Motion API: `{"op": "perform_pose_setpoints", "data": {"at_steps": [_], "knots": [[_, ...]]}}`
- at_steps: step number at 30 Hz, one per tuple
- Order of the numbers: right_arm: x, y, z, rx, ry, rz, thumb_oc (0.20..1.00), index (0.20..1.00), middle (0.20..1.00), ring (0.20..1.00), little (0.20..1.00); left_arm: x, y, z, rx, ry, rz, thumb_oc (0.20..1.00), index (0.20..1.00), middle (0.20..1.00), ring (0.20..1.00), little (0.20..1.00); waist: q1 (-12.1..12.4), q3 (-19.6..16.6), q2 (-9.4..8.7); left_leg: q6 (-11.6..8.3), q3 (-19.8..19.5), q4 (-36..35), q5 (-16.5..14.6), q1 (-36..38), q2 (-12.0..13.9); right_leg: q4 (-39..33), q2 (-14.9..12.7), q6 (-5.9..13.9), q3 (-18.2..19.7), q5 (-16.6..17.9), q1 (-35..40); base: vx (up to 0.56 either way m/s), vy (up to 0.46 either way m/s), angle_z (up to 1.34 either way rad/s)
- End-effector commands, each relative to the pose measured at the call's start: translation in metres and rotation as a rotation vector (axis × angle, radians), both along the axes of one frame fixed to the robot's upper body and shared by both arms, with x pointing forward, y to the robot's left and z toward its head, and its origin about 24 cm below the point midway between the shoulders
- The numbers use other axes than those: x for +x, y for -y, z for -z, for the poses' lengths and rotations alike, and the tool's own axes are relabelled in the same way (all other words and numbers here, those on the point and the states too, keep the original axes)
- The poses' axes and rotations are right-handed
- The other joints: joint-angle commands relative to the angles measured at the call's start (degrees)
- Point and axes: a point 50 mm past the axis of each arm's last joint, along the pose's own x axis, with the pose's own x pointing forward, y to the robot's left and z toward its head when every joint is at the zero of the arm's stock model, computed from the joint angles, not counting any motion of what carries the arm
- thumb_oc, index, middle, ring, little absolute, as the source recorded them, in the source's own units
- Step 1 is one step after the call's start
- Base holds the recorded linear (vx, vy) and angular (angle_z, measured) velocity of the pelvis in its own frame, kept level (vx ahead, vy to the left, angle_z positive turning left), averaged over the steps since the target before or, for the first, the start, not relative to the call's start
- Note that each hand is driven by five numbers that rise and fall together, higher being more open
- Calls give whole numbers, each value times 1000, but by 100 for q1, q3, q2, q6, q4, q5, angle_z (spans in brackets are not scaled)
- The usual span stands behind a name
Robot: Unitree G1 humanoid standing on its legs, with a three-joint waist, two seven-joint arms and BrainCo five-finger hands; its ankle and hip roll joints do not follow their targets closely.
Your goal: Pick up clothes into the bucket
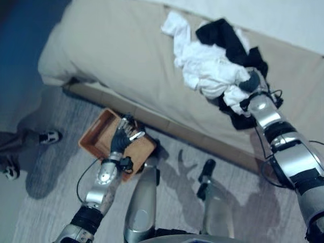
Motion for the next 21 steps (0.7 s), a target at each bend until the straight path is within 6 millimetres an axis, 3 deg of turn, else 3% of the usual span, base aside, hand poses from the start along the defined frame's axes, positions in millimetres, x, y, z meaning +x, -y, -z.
{"op": "perform_pose_setpoints", "data": {"at_steps": [1,3,4,5,6,12,21], "knots": [[3,6,-43,-89,115,42,200,200,200,200,200,-2,8,-28,-57,143,38,1000,1000,1000,1000,1000,91,-108,-34,77,136,384,-255,-254,128,380,-515,272,-219,324,-36,-18,11,15],[1,14,-43,-106,116,82,200,200,200,200,200,-2,12,-33,-58,163,47,1000,1000,1000,1000,1000,104,-41,0,84,125,431,-270,-359,102,445,-541,272,-215,304,-122,-11,12,11],[0,16,-45,-124,126,108,307,307,307,307,307,-1,12,-35,-53,170,44,1000,1000,1000,1000,1000,110,-9,14,90,120,472,-285,-409,92,479,-558,270,-215,284,-164,1,6,6],[0,16,-45,-124,126,108,718,718,718,718,718,-1,12,-35,-53,171,44,1000,1000,1000,1000,1000,109,-9,14,91,120,474,-285,-411,92,480,-558,270,-215,284,-165,13,9,6],[0,16,-44,-136,131,120,1000,1000,1000,1000,1000,0,13,-35,-52,173,41,1000,1000,1000,1000,1000,101,13,12,99,123,504,-305,-429,86,494,-561,268,-208,276,-173,13,-1,3],[1,8,-41,-226,141,128,1000,1000,1000,1000,1000,3,13,-39,-57,186,14,1000,1000,1000,1000,1000,49,49,-33,137,138,695,-460,-444,84,521,-572,262,-202,254,-143,0,0,0],[1,-6,-54,-449,223,130,1000,1000,1000,1000,1000,4,13,-43,-52,203,-26,1000,1000,1000,1000,1000,-60,36,-70,144,175,692,-510,-392,77,456,-562,263,-163,273,-100,0,0,0]]}}
